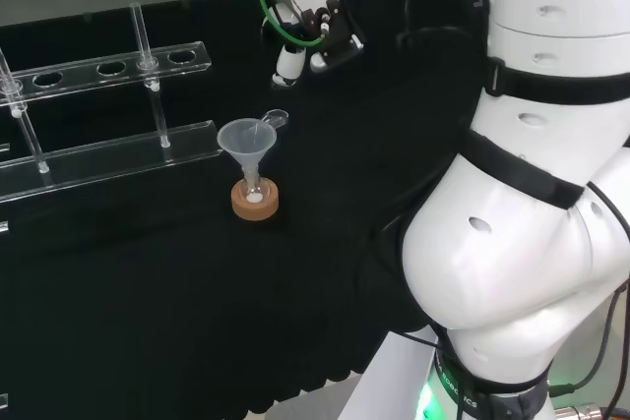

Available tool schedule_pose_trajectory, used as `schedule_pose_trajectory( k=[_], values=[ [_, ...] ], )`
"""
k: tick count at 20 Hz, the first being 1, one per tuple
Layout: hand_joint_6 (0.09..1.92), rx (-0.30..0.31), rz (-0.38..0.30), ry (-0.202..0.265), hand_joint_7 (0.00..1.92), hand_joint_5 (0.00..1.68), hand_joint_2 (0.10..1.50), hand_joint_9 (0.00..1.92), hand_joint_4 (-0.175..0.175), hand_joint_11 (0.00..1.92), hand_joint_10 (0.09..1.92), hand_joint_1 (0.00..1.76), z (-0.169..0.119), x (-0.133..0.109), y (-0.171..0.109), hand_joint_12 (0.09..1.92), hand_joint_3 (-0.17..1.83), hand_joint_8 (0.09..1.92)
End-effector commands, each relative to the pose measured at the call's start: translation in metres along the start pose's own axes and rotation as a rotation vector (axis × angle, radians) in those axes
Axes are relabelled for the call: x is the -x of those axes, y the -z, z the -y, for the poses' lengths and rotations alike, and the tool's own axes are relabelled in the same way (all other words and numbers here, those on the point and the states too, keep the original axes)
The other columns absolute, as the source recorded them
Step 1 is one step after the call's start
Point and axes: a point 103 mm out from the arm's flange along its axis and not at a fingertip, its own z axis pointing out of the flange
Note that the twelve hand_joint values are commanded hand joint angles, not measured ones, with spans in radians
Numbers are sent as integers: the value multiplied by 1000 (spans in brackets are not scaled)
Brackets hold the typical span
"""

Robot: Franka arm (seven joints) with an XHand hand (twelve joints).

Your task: Remove the funnel from the round-bottom flask.

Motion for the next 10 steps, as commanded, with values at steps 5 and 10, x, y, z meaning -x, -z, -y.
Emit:
schedule_pose_trajectory(
  k=[5, 10],
  values=[
    [162, 46, -83, -16, 194, 423, 576, 428, -23, 285, 657, 856, 50, -13, 11, 1337, 593, 674],
    [132, 47, -140, 6, 201, 397, 597, 430, -15, 300, 655, 750, 80, -23, 18, 1368, 576, 668]
  ],
)
